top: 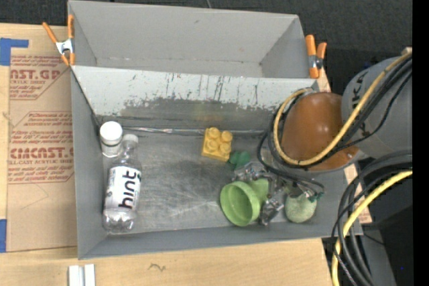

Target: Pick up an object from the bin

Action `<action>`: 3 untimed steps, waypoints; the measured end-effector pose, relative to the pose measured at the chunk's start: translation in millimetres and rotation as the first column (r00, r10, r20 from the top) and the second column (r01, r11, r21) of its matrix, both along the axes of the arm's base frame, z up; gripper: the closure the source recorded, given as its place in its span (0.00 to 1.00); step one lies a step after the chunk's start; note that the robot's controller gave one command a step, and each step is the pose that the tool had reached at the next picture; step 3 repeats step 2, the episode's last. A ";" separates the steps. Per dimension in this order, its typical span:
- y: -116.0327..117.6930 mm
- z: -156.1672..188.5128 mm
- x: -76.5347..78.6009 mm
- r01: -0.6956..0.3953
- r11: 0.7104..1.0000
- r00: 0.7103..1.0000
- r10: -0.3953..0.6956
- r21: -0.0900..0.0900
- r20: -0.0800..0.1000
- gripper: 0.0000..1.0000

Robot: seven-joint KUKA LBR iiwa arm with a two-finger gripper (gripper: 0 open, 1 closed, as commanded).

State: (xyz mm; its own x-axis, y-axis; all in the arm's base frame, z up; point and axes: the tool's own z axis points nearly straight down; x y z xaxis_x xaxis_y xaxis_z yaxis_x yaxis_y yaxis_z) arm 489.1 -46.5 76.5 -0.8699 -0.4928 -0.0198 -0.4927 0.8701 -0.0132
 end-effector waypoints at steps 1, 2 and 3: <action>0.2 2.2 -0.4 0.000 1.000 1.000 0.000 0.001 -0.006 1.00; 0.6 8.4 -1.5 0.000 1.000 1.000 0.000 0.001 -0.014 1.00; 0.6 8.4 -1.5 0.000 1.000 1.000 0.000 0.001 -0.014 1.00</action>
Offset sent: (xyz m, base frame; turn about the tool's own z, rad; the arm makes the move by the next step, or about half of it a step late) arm 0.0000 0.0000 0.0276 0.0001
